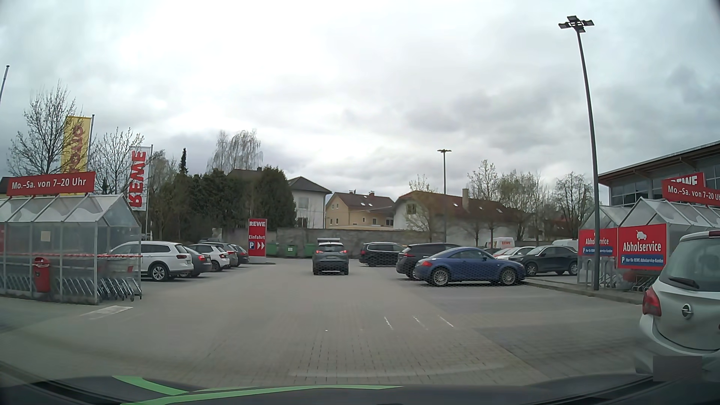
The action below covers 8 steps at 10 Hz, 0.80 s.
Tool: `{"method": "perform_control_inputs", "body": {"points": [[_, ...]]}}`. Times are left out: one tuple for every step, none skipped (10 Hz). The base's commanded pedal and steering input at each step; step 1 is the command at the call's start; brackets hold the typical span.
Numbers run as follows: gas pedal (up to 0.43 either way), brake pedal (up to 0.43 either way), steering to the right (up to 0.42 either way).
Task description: Follow the waypoints while adhering to traffic rules and regulations
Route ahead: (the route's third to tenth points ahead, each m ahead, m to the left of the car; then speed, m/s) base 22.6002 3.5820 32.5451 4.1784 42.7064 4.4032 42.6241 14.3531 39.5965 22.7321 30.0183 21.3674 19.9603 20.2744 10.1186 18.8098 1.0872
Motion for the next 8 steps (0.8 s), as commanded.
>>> {"method": "perform_control_inputs", "body": {"points": [[0.0, 0.0, -0.003], [0.0, 0.0, -0.003], [0.0, 0.0, -0.003], [0.0, 0.0, -0.003], [0.0, 0.0, -0.003], [0.0, 0.0, -0.003], [0.0, 0.0, -0.003], [0.0, 0.0, -0.003]]}}
